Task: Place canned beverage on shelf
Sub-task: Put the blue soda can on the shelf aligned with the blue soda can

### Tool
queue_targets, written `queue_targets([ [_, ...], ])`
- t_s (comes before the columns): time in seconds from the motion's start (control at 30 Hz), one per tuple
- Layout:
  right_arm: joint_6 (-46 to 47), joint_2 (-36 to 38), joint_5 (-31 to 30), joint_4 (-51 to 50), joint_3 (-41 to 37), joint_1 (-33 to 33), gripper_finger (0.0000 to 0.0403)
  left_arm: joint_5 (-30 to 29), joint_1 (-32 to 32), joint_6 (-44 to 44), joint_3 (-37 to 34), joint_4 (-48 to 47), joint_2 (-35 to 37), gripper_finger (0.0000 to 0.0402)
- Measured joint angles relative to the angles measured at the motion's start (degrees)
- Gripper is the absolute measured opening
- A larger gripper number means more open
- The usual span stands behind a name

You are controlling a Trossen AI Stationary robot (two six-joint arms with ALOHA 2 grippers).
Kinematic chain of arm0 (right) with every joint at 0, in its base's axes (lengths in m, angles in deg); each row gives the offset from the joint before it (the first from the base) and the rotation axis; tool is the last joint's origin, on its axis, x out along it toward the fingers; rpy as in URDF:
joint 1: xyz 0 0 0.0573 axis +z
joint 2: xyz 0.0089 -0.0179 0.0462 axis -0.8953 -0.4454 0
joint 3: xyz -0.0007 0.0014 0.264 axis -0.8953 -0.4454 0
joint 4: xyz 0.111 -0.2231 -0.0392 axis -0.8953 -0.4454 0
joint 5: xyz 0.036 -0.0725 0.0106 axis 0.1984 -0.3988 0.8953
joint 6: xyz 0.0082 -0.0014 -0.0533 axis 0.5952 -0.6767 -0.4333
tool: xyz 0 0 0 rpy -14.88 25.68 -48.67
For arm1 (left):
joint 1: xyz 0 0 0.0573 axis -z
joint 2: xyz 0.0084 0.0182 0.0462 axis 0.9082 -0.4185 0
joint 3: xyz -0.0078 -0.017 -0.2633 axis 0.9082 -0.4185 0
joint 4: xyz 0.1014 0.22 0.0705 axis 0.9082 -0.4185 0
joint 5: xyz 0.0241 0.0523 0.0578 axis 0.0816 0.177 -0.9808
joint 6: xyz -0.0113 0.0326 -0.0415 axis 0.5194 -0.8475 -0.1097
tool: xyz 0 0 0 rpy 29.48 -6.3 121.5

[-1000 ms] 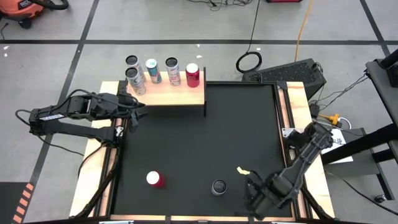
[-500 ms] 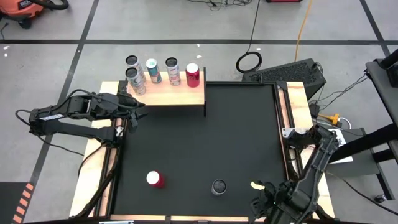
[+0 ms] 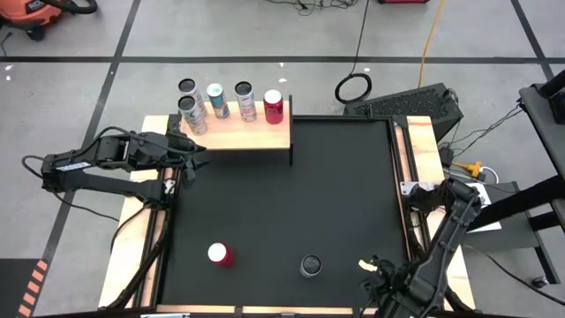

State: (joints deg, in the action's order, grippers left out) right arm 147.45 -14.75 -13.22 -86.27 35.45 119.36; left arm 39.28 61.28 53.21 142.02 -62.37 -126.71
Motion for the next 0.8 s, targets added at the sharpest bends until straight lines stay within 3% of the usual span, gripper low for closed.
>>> queue_targets([
  [0.8, 6.7, 0.0, 0.0, 2.6, -9.5, 0.5, 0.0375, 0.0, 0.0, 0.0, 0.0, 0.0, 0.0, 0.0201],
])
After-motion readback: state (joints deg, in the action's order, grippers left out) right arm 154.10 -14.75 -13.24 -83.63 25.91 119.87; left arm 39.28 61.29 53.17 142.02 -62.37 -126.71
